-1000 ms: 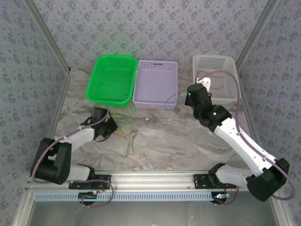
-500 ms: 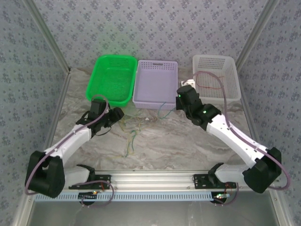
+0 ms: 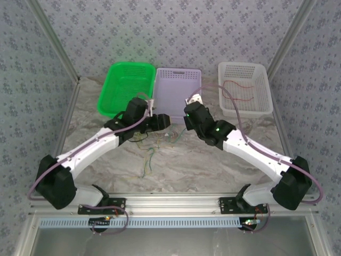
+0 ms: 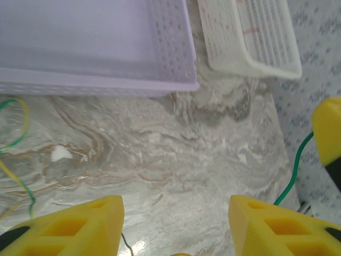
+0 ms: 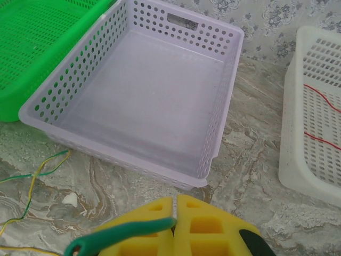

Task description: Untangle the cables

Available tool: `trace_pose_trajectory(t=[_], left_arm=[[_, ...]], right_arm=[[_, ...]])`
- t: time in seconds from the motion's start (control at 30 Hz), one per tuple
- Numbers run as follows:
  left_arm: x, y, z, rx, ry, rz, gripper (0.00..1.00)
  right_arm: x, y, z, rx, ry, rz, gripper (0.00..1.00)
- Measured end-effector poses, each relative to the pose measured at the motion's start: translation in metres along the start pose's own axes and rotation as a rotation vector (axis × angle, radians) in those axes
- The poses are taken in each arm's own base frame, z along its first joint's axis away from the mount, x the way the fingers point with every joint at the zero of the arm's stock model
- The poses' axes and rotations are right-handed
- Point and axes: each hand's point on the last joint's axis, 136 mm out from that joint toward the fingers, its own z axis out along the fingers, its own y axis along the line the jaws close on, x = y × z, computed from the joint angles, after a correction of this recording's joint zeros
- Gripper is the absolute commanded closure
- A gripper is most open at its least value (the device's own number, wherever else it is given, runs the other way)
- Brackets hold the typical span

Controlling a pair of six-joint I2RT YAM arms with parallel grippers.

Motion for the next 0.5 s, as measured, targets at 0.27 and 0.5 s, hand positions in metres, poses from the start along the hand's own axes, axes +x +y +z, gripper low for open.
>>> trace_pose_trajectory(t=[0.27,0.5], left_arm=[[0.019,-0.008,0.012,0.01,0.061,0.054,0.47],[0.015,-0.013,0.004,0.021,0.035,0.063,0.47]], right_arm=[[0.001,0.003,0.001,-0.005,0.0,-0.019,1.0],[0.002,0.005,0.004,-0.005,0.005,-0.024,1.0]])
